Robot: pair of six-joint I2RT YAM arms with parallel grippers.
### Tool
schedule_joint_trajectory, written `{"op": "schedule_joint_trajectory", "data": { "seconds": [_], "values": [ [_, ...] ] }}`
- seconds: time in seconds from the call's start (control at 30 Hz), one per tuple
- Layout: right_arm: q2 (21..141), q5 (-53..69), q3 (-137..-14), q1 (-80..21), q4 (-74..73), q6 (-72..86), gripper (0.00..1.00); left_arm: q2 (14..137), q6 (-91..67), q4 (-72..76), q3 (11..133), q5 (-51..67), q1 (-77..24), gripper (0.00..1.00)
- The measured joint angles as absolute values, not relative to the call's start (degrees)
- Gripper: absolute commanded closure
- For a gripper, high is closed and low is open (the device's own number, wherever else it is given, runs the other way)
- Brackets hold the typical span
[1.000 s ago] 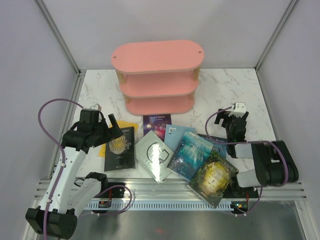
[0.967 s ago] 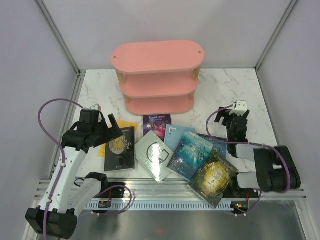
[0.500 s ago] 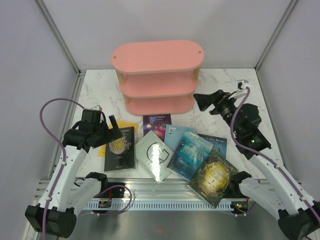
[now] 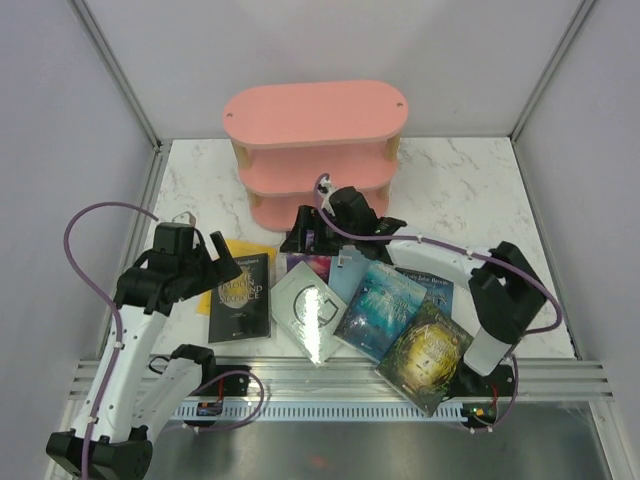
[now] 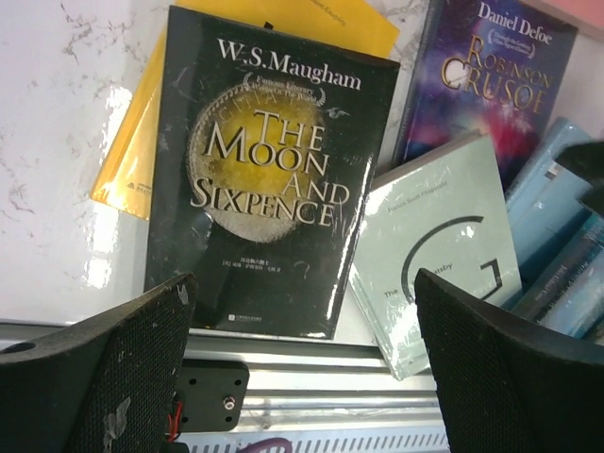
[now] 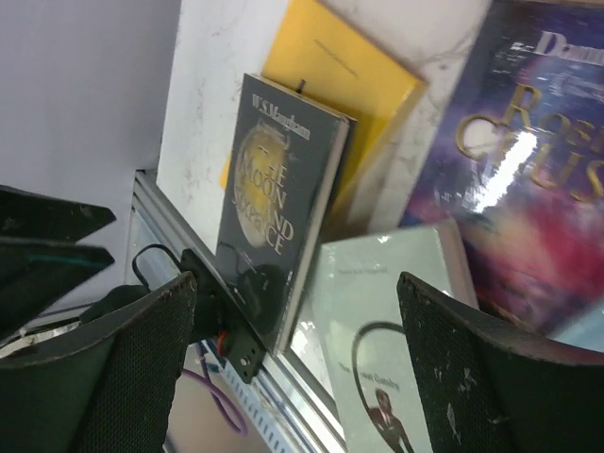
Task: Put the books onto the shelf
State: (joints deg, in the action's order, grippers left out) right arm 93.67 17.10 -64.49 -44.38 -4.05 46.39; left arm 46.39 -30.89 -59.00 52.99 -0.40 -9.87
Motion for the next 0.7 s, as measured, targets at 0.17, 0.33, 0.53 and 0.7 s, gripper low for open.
{"op": "schedule_joint_trajectory", "data": {
  "seconds": [0.17, 0.33, 0.53, 0.7],
  "values": [
    [104.88, 19.81, -71.53, -46.52, -0.75, 47.44, 0.17, 42.85, -31.92, -61.25, 53.15, 0.30, -9.87, 0.03],
    [112.81, 21.02, -76.25, -48.73, -0.71, 48.05, 0.18, 40.32, -32.80, -63.46, 53.15, 0.38, -9.87, 0.03],
    [117.60, 22.48, -78.43, -50.02, 1.69, 49.60, 0.18, 39.42, -33.21, -65.34, 53.15, 0.32, -9.87, 0.03],
    [119.50, 22.92, -79.53, -50.39, 4.16, 51.03, 0.19, 39.16, -33.23, -66.22, 53.08, 0.32, -9.87, 0.03]
  ]
}}
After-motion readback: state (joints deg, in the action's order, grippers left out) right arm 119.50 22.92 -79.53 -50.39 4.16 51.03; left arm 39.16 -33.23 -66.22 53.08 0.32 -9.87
